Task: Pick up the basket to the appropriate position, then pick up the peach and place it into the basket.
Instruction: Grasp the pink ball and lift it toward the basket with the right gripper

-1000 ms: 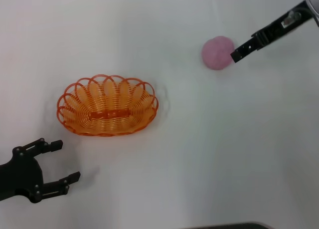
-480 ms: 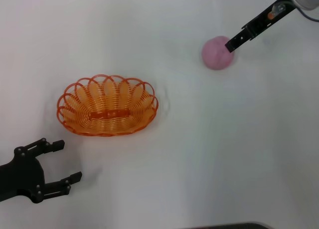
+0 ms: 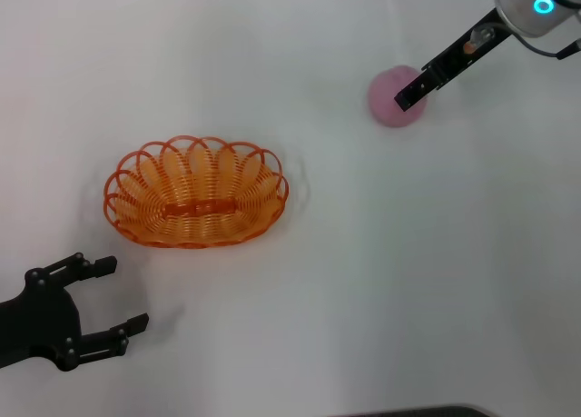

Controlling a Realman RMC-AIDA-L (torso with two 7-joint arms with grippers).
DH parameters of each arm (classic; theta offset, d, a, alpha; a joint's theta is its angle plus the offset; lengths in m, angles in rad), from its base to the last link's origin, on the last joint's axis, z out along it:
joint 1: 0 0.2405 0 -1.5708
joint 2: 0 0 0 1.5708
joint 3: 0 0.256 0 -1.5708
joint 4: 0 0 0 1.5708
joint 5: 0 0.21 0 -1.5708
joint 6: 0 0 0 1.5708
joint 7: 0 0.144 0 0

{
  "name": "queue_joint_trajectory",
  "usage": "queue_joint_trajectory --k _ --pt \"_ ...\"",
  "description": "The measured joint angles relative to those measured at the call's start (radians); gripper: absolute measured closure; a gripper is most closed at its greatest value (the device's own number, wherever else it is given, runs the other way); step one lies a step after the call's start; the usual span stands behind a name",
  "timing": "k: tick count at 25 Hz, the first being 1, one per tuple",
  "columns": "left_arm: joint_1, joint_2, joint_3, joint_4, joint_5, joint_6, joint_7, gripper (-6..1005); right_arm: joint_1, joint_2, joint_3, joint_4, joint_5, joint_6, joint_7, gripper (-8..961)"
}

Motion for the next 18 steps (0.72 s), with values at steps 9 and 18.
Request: queue_joint_trajectory --k 9,18 --pt "0.003 0.0 0.0 -0.009 0.0 -0.001 -0.002 153 0.014 -0.003 -0.019 0.074 0.0 0.079 0.001 4" --pt "0.001 0.0 0.0 -0.012 0.005 -0.004 -0.003 154 0.017 -0.006 -0.059 0.116 0.057 0.133 -0.016 4"
